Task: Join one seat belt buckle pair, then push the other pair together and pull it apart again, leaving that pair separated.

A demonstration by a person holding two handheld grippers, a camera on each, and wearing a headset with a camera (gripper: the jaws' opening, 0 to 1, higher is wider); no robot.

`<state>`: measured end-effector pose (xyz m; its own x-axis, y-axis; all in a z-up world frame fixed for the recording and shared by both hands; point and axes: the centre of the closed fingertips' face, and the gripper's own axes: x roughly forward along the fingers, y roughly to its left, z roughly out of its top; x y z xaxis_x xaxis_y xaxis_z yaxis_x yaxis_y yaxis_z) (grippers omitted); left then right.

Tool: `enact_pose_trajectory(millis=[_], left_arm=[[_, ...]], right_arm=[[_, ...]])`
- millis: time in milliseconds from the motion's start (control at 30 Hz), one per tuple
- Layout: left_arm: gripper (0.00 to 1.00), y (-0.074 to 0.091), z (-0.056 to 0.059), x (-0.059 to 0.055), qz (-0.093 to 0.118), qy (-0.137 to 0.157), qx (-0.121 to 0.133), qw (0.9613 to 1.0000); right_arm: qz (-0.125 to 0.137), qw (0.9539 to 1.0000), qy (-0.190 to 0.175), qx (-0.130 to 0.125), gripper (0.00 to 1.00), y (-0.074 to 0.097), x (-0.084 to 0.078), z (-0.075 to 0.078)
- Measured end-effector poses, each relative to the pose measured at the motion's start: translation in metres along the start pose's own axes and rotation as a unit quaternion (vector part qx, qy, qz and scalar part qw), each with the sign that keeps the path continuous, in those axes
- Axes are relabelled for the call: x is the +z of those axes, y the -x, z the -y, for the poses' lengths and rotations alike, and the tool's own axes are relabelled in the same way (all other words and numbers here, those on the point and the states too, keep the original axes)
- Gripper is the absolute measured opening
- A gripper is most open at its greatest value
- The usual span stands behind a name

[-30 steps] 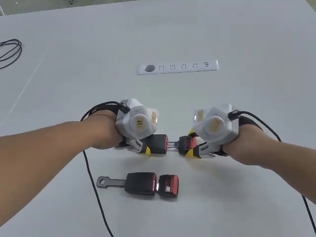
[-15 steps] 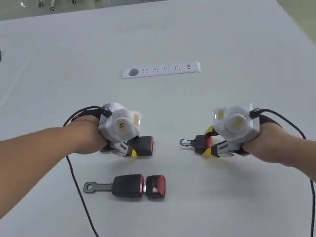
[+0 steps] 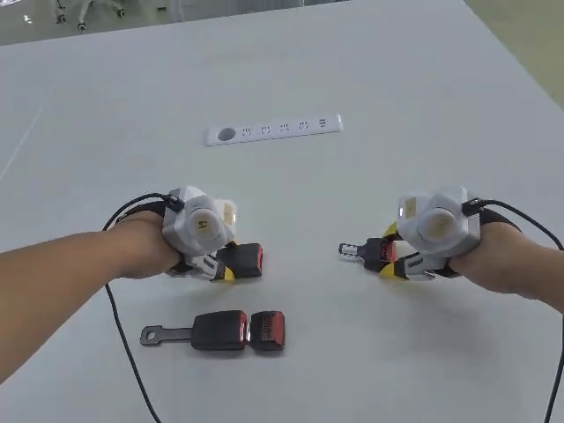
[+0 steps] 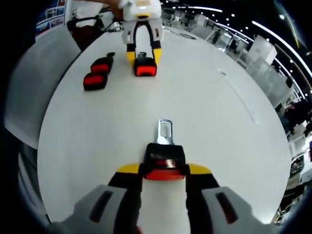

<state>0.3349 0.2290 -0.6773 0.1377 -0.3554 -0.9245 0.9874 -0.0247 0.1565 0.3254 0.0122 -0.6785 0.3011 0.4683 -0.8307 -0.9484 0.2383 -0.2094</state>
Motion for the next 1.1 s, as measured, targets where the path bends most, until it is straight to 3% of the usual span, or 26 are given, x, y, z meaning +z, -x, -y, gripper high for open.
enact_pose_trajectory(millis=[67, 200, 300, 333, 367, 467, 500, 567, 633, 700, 767, 933, 1067, 1100], left_arm=[[0.33, -0.001, -0.002, 0.001, -0.004, -0.003, 0.001, 1.0], [0.33, -0.001, -0.004, -0.001, -0.012, 0.01, 0.008, 0.9999], [0.36, 0.001, -0.002, -0.003, -0.014, 0.034, 0.02, 0.9991], [0.39, 0.002, 0.0, -0.003, -0.014, 0.03, 0.022, 0.9992], [0.43, 0.005, 0.003, -0.003, -0.008, 0.022, 0.027, 0.9993], [0.45, 0.019, 0.006, 0.0, 0.01, 0.038, 0.048, 0.9981], [0.49, 0.026, 0.004, -0.001, 0.016, 0.051, 0.066, 0.9964], [0.56, 0.038, 0.002, -0.002, 0.024, 0.062, 0.09, 0.9937], [0.6, 0.055, 0.006, -0.001, 0.038, 0.073, 0.113, 0.9902], [0.61, 0.07, 0.013, -0.002, 0.064, 0.107, 0.128, 0.9839], [0.63, 0.081, 0.021, -0.004, 0.085, 0.12, 0.139, 0.9794], [0.7, 0.103, 0.055, -0.034, 0.089, 0.174, 0.166, 0.9665], [0.72, 0.121, 0.084, -0.053, 0.096, 0.209, 0.177, 0.9569], [0.72, 0.122, 0.087, -0.064, 0.095, 0.218, 0.181, 0.9542]], right_arm=[[-0.011, 0.9997, 0.003, -0.02, 0.37, 0.001, -0.001, 0.005], [-0.018, 0.9995, 0.002, -0.024, 0.38, 0.0, -0.001, 0.003], [-0.02, 0.9983, -0.001, -0.056, 0.49, 0.003, -0.003, 0.011], [-0.016, 0.9982, -0.01, -0.057, 0.52, 0.005, -0.002, 0.009], [0.004, 0.9979, -0.031, -0.057, 0.53, 0.009, 0.003, 0.007], [0.047, 0.9937, -0.064, -0.079, 0.52, 0.027, 0.014, 0.009], [0.076, 0.9902, -0.074, -0.091, 0.54, 0.037, 0.02, 0.008], [0.108, 0.9855, -0.085, -0.1, 0.59, 0.049, 0.022, 0.001], [0.11, 0.9852, -0.09, -0.096, 0.63, 0.06, 0.015, -0.016], [0.115, 0.9846, -0.094, -0.092, 0.66, 0.068, 0.01, -0.033], [0.136, 0.9815, -0.107, -0.082, 0.69, 0.075, 0.012, -0.05], [0.152, 0.9754, -0.135, -0.087, 0.71, 0.094, 0.012, -0.072], [0.16, 0.9714, -0.151, -0.088, 0.74, 0.105, 0.015, -0.085], [0.162, 0.9709, -0.152, -0.088, 0.74, 0.107, 0.016, -0.088]])
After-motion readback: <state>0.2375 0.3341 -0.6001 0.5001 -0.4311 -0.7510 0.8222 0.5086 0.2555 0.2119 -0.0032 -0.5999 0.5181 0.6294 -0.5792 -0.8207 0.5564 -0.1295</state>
